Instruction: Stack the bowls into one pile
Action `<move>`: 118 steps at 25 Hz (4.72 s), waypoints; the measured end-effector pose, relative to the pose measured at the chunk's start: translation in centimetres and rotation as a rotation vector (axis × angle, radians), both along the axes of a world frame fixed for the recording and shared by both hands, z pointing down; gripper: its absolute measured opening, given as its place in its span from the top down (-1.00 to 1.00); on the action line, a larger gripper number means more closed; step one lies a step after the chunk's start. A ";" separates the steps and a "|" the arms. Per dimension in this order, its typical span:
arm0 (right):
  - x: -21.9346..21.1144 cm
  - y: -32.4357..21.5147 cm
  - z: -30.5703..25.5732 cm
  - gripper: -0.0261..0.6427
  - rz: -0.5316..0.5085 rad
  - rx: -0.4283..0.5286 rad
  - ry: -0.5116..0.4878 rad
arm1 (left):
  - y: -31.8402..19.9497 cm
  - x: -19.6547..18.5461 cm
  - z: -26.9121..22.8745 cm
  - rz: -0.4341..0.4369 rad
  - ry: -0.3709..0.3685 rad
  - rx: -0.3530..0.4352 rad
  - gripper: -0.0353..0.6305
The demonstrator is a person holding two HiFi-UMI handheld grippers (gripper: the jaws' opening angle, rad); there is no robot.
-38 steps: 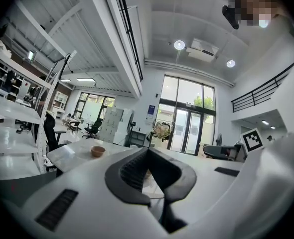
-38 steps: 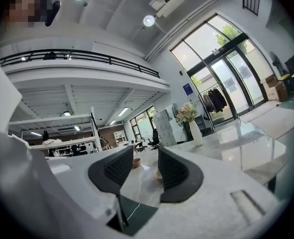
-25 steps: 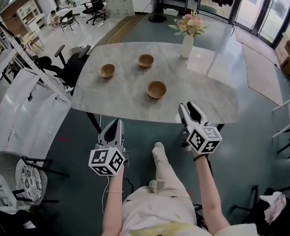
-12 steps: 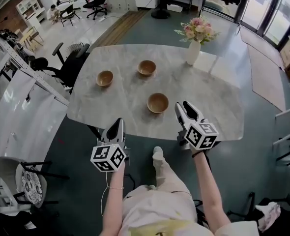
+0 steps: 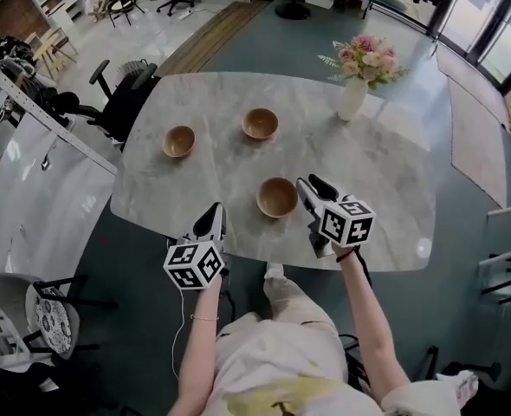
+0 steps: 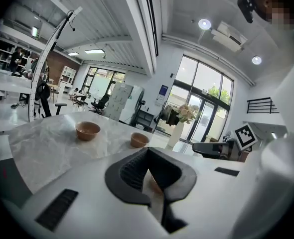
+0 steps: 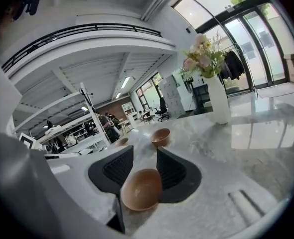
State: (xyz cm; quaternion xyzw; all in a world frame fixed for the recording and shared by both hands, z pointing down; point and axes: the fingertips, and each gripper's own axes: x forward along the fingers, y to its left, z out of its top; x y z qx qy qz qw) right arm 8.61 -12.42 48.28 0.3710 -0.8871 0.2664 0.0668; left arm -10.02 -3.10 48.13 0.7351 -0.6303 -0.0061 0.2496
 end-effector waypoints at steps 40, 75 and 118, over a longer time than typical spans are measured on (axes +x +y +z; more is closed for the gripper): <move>-3.3 -2.6 12.8 0.84 -0.296 -0.377 0.334 | -4.2 2.4 9.6 0.048 0.133 -0.286 0.89; -8.2 -17.1 5.5 0.84 0.155 -0.272 0.060 | -15.0 -3.1 6.0 0.043 0.129 -0.178 0.89; -11.2 -24.4 9.9 0.79 0.135 -0.166 0.382 | -19.2 -4.2 10.7 0.098 0.169 -0.286 0.89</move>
